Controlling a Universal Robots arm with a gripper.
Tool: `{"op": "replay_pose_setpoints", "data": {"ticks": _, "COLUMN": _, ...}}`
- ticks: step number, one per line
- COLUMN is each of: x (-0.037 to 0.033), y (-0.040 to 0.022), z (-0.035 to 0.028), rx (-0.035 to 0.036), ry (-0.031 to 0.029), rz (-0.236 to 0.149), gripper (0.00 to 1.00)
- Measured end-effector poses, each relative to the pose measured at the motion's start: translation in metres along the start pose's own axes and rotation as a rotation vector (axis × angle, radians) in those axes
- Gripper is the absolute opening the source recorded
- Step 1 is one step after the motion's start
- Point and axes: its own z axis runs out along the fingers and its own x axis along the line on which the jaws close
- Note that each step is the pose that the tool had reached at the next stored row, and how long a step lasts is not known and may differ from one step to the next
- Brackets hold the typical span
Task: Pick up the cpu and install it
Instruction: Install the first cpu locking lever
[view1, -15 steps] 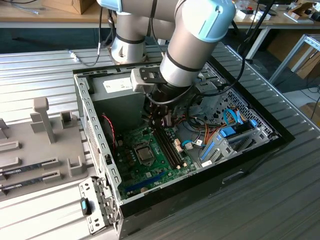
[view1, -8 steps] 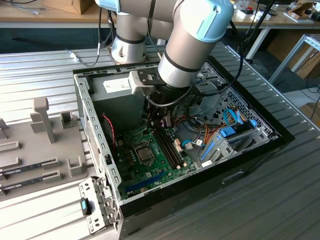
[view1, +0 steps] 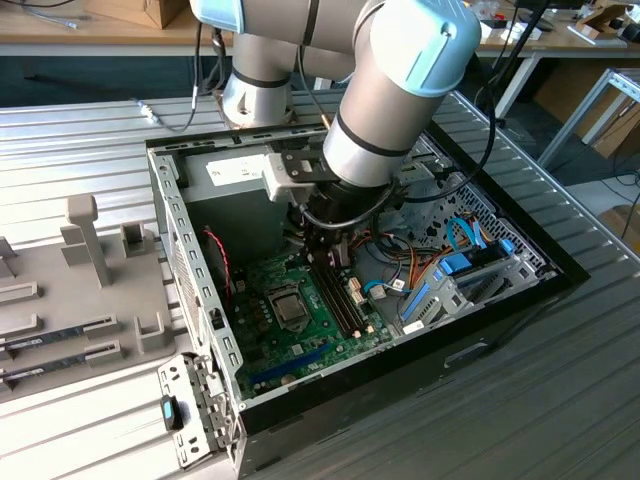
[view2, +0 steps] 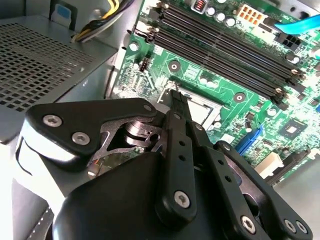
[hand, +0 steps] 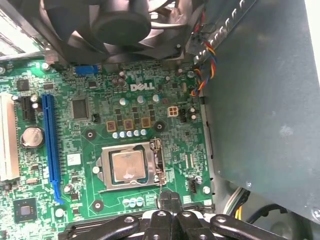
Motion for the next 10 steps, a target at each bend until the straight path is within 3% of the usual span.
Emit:
{"op": "replay_pose_setpoints", "data": {"ticks": 2, "x": 0.0003, "y": -0.0001, "z": -0.0001, "rx": 0.0012, "ry": 0.0127, "rz": 0.001, "gripper": 0.11}}
{"op": "replay_pose_setpoints", "data": {"ticks": 5, "x": 0.0005, "y": -0.0001, "z": 0.0002, "rx": 0.005, "ry": 0.0493, "rz": 0.005, "gripper": 0.11}}
{"op": "replay_pose_setpoints", "data": {"ticks": 9, "x": 0.001, "y": -0.0003, "z": 0.0014, "rx": 0.0072, "ry": 0.0723, "rz": 0.007, "gripper": 0.11}}
{"op": "replay_pose_setpoints", "data": {"ticks": 10, "x": 0.0013, "y": -0.0004, "z": 0.0018, "rx": 0.0081, "ry": 0.0816, "rz": 0.008, "gripper": 0.11}}
